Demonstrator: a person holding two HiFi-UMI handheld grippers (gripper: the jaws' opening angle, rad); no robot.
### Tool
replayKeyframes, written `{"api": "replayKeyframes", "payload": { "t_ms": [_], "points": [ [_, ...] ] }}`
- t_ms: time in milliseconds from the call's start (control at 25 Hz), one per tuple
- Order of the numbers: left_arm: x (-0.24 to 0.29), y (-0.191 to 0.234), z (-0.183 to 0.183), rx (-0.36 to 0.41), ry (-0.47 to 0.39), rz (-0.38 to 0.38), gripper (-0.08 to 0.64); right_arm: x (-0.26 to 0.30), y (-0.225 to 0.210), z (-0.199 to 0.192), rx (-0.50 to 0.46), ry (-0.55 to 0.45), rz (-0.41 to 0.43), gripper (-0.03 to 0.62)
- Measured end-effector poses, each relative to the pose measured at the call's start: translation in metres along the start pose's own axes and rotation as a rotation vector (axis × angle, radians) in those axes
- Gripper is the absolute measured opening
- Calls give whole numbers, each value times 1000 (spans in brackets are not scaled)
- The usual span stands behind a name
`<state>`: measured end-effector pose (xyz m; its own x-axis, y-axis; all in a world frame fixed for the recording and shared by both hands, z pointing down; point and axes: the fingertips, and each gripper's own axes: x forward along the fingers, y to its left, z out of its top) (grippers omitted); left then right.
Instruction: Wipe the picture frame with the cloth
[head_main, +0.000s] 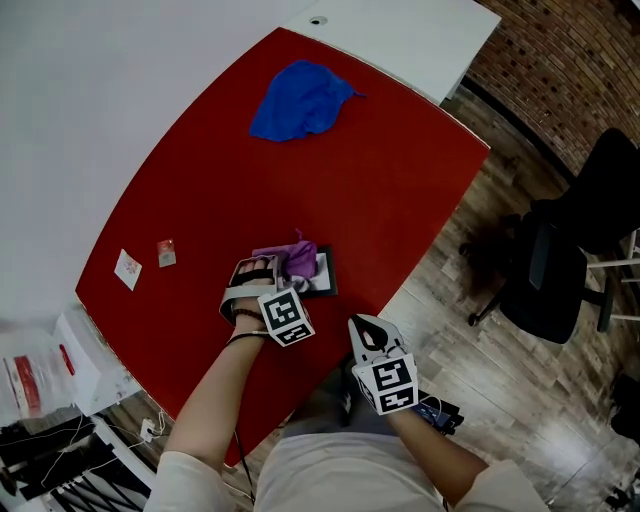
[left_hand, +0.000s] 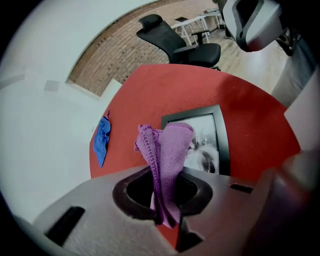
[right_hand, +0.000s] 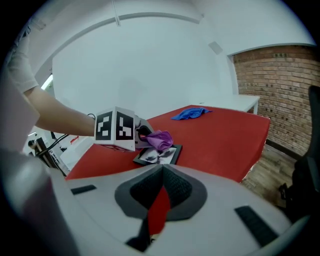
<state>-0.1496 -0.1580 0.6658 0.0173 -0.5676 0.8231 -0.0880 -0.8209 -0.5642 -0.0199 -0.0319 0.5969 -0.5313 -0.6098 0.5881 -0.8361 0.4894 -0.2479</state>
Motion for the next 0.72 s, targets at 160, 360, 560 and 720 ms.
{"api": "replayKeyframes", "payload": {
  "t_ms": [160, 360, 560, 720],
  "points": [
    [-5, -7, 2, 20, 6, -19, 61, 0, -3, -1, 5, -2, -3, 5],
    [-23, -35, 5, 37, 4, -68, 61, 3, 5, -2, 1, -3, 11, 5],
    [-46, -68, 8, 11, -10, -100, 61, 5, 9, -5, -7, -1, 20, 5],
    [-57, -80, 8, 14, -19, -107, 61, 9, 7, -6, -8, 2, 13, 5]
  ]
}}
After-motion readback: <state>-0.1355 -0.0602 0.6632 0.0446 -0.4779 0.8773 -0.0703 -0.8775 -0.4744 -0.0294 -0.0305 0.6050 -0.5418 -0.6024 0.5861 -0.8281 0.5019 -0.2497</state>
